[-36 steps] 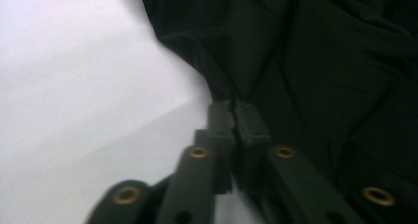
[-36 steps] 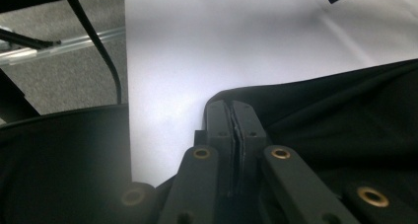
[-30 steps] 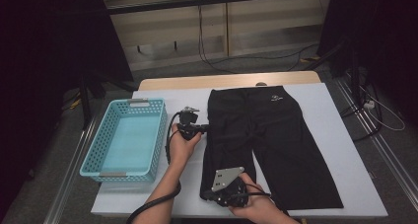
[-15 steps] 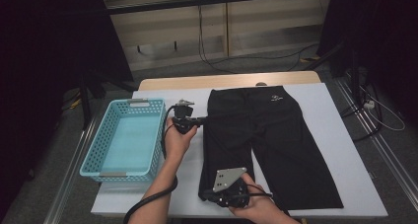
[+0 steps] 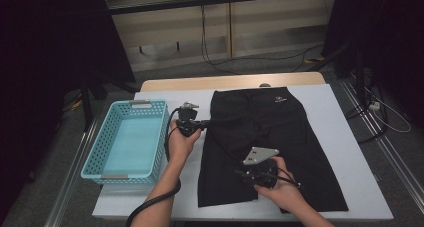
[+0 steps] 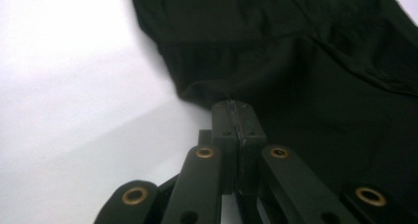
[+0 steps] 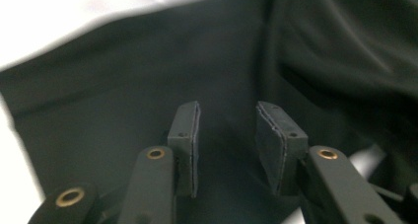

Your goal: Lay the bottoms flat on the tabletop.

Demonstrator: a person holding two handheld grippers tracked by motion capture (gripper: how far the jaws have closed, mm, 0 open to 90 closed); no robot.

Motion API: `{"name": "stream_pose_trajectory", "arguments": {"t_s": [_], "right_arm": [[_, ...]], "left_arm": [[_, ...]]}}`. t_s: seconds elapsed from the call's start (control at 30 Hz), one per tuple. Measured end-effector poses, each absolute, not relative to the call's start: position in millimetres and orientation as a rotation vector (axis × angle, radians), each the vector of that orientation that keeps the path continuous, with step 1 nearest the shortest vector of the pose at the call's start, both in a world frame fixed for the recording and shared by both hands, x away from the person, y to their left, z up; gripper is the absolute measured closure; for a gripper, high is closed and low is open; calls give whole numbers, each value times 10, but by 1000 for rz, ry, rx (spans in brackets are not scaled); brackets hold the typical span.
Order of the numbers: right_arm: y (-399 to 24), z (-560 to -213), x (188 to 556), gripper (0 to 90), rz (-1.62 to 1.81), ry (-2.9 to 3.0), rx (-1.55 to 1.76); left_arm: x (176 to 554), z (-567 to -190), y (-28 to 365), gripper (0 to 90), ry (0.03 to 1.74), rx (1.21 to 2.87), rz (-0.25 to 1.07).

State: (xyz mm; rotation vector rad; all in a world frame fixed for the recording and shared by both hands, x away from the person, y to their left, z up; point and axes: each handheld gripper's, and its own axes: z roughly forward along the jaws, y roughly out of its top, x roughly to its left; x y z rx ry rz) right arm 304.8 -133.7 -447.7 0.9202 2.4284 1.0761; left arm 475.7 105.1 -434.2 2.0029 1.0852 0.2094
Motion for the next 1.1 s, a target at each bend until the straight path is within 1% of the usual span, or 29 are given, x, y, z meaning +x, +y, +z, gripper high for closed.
{"name": "stream_pose_trajectory", "arguments": {"t_s": [0.2,0.33,0.53,0.63,0.67,0.73,0.77,0.8,0.83,0.87,0.93,0.97,1.0,1.1], "right_arm": [[-1531,-4490,3098,601,1012,2404,998],[-1559,-4539,3098,595,974,2417,1032],[-1587,-4513,3115,590,984,2403,1048],[-1611,-4536,3126,600,976,2416,1068],[-1612,-4550,3126,628,989,2422,1075],[-1606,-4554,3123,687,1006,2436,1084],[-1597,-4548,3119,744,1006,2448,1076],[-1593,-4544,3115,793,1012,2462,1074],[-1593,-4539,3112,845,1010,2467,1072],[-1595,-4532,3110,870,1006,2474,1065],[-1618,-4516,3110,885,1006,2488,1082],[-1635,-4507,3109,887,1005,2500,1086],[-1654,-4494,3104,889,994,2512,1083],[-1711,-4460,3069,889,961,2544,1072]], "left_arm": [[4769,-4351,1074,893,1088,2026,235],[4784,-4355,1111,893,1085,2038,267],[4808,-4372,1138,878,1084,2048,256],[4794,-4393,1127,862,1076,2059,247],[4790,-4398,1125,846,1074,2067,241],[4783,-4410,1123,800,1075,2067,240],[4782,-4412,1123,765,1078,2066,232],[4781,-4413,1120,707,1078,2068,232],[4776,-4413,1113,668,1076,2068,236],[4774,-4403,1110,641,1073,2070,234],[4774,-4383,1099,521,1084,2043,223],[4780,-4363,1102,447,1087,2038,227],[4785,-4348,1102,400,1093,2024,244],[4812,-4296,1126,317,1109,2016,288]]}}
